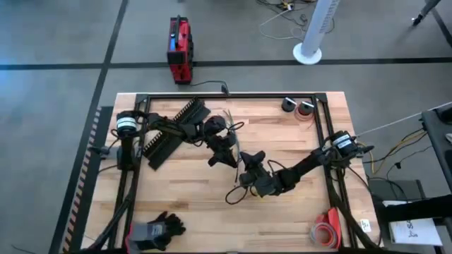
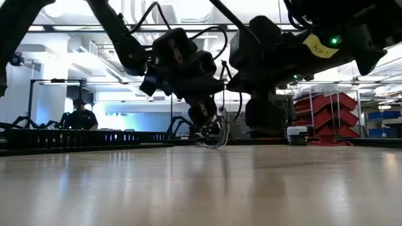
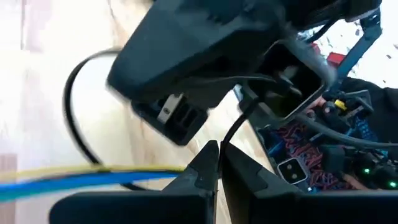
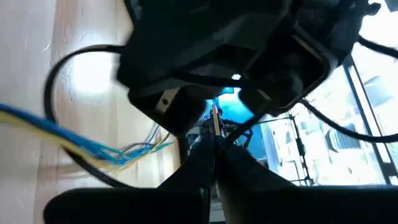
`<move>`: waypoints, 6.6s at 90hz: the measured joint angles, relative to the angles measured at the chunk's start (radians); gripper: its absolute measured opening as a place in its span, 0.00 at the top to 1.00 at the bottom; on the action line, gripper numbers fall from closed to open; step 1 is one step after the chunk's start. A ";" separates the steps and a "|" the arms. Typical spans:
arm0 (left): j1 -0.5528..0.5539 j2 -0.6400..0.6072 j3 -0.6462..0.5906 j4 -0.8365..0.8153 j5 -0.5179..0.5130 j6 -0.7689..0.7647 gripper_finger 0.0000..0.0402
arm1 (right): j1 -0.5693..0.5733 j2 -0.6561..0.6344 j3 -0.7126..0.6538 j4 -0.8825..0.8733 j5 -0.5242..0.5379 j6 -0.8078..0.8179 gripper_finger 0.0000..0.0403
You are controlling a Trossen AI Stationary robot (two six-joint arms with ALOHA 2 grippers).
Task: Ziptie cables
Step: Wrap the cable wires together using a black zip tie
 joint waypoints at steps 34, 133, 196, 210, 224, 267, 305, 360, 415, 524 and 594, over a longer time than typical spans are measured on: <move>0.000 -0.011 0.000 0.008 -0.005 0.084 1.00 | -0.014 0.000 0.000 -0.002 0.014 0.039 1.00; 0.000 -0.011 0.000 0.016 -0.068 0.140 0.96 | -0.013 0.000 0.000 -0.002 0.010 0.061 1.00; 0.000 -0.011 0.000 0.016 -0.068 0.132 1.00 | -0.013 0.000 0.000 -0.005 -0.020 0.028 1.00; 0.000 -0.011 0.000 0.027 -0.068 0.132 0.99 | -0.013 0.000 0.000 -0.005 -0.012 0.031 1.00; 0.000 -0.011 0.000 0.052 -0.068 0.131 0.96 | -0.013 0.000 0.000 -0.005 -0.012 0.041 1.00; 0.000 -0.010 0.000 0.059 -0.069 0.109 0.94 | -0.013 0.000 0.000 -0.005 -0.012 0.029 1.00; 0.003 -0.012 0.000 0.071 -0.069 0.109 0.94 | -0.013 0.000 0.000 -0.005 -0.011 0.022 1.00; 0.003 -0.022 0.000 0.076 -0.066 0.106 0.99 | -0.013 0.000 0.000 -0.004 -0.011 0.025 1.00; 0.003 -0.023 0.000 0.073 -0.060 0.060 1.00 | -0.006 -0.028 0.063 -0.001 0.031 -0.123 1.00; 0.011 -0.024 -0.002 -0.063 -0.032 0.249 1.00 | 0.044 -0.125 0.063 -0.276 -0.199 0.396 0.75; -0.032 -0.023 -0.003 -0.170 -0.016 0.423 1.00 | -0.114 -0.337 0.065 -0.684 -0.981 0.806 0.62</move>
